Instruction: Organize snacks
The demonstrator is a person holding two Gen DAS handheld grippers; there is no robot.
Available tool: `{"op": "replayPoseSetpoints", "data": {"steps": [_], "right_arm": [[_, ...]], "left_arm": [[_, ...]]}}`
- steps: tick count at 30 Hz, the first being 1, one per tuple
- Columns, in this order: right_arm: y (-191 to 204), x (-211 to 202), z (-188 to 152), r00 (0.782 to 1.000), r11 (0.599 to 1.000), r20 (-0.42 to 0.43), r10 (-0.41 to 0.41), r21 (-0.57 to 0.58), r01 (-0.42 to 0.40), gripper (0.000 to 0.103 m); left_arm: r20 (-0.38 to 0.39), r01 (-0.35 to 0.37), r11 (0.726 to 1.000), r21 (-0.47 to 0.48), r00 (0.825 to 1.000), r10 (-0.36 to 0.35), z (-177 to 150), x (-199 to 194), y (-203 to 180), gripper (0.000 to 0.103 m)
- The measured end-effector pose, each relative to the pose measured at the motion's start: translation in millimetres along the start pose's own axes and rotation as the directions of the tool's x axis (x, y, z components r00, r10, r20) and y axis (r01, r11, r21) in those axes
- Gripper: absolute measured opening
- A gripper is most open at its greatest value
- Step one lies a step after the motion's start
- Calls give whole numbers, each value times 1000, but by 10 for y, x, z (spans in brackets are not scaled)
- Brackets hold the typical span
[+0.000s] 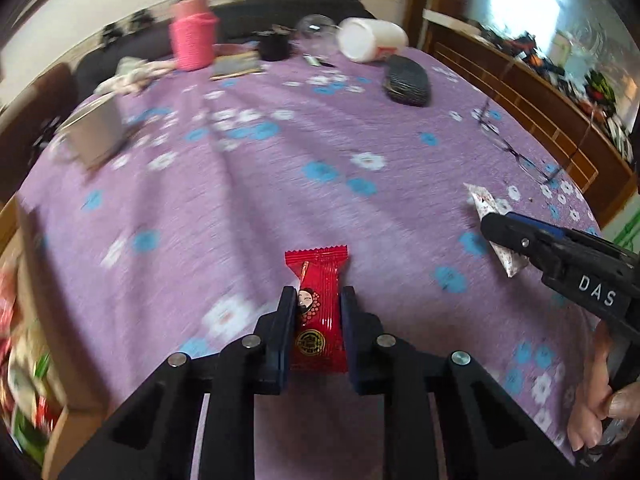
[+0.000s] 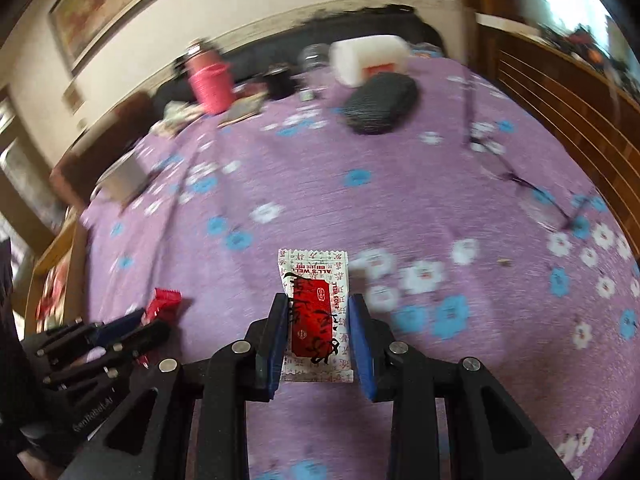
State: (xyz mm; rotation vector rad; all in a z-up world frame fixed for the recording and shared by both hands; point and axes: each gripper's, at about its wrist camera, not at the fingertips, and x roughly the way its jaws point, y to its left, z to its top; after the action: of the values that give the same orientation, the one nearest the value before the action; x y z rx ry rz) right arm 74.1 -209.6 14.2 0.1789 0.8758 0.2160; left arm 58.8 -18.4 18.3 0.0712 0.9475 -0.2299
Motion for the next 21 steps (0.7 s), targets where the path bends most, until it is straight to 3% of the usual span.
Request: {"op": "replayPoseSetpoints", "data": {"steps": [5,9,13,16,21], "right_arm": [[374,13,-153,999,990,-4,43,-131,-43,32],[506,-33,-208,998,980,29,49,-195,-43,32],[478,-45,-186,998,982,41,56,-182,-48,32],[441,-37,-170,998,985,35,60,-161,-54,32],[418,-41,-157,998,988,36,58,-149,-52,32]], "left_arm": [[88,-29,996,-89,995,37,-84,-100,226,21],[108,-70,994,-83,991,79,-88,-86,256,21],[122,-67,994,-83,990,77,-91,-122,252,21],[148,-110,992,-66,982,118,-86,-172,223,21],[177,-94,992,-86,978,108,-68,-247,281,17]]}}
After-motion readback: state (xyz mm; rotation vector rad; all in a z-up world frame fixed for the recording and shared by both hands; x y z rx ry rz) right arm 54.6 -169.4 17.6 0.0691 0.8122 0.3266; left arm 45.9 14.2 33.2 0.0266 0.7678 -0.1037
